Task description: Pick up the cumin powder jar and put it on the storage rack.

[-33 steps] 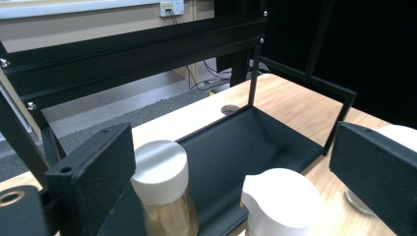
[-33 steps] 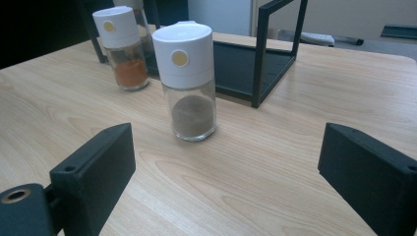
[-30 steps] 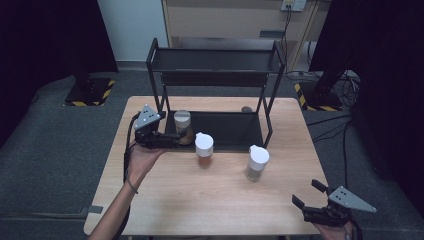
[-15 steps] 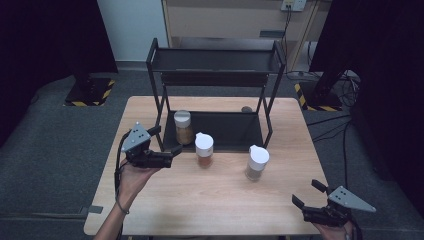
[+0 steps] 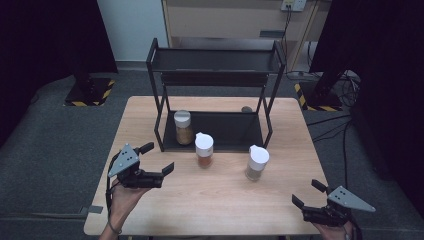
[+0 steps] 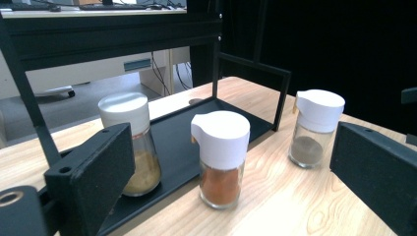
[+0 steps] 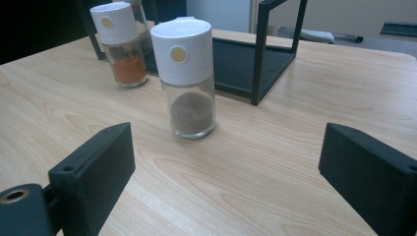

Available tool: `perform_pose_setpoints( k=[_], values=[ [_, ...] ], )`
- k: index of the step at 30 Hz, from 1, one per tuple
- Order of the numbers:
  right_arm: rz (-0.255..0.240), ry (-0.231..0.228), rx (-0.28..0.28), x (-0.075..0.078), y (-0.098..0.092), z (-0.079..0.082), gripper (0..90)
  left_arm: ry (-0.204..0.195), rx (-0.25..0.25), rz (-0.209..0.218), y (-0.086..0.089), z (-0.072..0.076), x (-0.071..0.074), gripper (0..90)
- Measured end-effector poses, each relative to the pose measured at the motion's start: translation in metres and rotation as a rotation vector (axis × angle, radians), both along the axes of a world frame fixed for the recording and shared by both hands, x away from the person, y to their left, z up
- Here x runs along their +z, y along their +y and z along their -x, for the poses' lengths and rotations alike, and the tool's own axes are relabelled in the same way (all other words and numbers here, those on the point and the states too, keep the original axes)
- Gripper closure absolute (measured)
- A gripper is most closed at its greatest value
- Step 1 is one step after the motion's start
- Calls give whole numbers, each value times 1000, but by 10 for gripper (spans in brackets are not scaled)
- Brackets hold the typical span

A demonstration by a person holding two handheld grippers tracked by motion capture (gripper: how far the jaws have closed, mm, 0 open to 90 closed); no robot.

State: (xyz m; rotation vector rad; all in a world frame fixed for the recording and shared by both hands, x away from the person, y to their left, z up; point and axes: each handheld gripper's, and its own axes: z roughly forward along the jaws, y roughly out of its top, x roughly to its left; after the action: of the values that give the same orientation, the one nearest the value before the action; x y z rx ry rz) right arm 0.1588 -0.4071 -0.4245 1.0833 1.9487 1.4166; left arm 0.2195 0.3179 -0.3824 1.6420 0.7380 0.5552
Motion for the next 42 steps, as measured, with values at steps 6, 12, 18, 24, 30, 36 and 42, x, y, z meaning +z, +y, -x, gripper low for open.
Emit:
perform_pose_setpoints(
  k=[6, 12, 18, 24, 30, 36, 42],
  values=[
    [0, -1, 0, 0, 0, 0, 72, 1, -7, 7, 11, 7, -14, 23],
    [4, 2, 1, 1, 0, 0, 73, 8, -10, 2, 21, 12, -28, 23],
    [6, 1, 0, 1, 0, 0, 73, 14, 11, -14, 26, 18, -38, 25],
    [7, 2, 0, 1, 1, 0, 74, 35, 35, -33, 30, 23, -48, 26],
    [9, 4, 1, 1, 1, 0, 74, 33, 46, -25, 34, 24, -61, 28],
    [11, 4, 2, 1, 1, 0, 74, 45, 48, -21, 36, 21, -69, 28],
    [11, 3, 3, 1, 1, 0, 75, 51, 44, -20, 39, 21, -74, 29]
  ],
)
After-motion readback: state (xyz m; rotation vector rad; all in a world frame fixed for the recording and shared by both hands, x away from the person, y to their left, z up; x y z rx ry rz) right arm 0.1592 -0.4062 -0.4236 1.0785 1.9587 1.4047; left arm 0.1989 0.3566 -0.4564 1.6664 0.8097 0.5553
